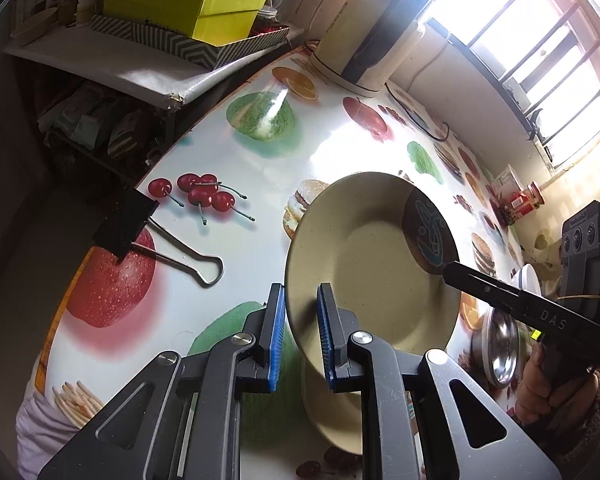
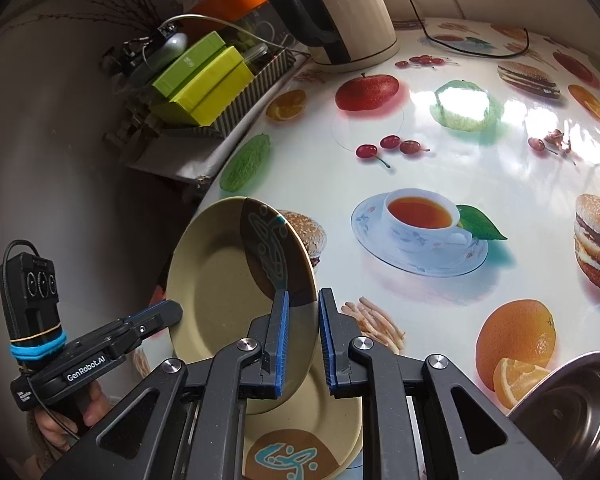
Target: Organize plates and bowls
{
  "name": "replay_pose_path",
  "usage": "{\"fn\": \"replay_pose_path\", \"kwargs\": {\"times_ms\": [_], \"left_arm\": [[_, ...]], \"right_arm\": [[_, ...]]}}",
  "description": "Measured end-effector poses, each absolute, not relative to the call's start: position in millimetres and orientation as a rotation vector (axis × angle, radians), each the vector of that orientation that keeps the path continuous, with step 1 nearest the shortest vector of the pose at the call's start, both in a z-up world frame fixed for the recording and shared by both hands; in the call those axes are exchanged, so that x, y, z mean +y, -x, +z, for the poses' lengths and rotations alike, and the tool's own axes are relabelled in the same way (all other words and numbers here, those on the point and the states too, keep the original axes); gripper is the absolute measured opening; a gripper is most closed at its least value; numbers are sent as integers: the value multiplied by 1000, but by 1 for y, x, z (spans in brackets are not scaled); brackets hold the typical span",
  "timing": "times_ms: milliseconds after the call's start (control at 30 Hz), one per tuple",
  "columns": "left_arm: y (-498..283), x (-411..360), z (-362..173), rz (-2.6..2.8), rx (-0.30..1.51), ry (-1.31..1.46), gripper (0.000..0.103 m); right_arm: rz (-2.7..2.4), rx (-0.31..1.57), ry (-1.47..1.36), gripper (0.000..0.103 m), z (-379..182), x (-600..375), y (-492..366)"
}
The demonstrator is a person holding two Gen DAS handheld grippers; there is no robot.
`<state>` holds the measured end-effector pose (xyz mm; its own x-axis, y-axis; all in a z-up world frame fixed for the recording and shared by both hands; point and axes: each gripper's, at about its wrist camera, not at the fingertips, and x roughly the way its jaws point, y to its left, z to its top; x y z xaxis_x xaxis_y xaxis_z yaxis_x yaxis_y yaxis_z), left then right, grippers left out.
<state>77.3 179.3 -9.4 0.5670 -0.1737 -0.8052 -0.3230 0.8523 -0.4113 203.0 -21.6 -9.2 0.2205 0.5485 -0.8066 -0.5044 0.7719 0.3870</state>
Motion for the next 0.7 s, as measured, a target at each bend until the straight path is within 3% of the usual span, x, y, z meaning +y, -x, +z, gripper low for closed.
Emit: {"fn": "replay_pose_path", "kwargs": {"times_ms": [700], "left_arm": [[-52,151,-17,61,1019,540,17]], "right_arm": [[699,1137,-47,15,-16,-53,-160]]}}
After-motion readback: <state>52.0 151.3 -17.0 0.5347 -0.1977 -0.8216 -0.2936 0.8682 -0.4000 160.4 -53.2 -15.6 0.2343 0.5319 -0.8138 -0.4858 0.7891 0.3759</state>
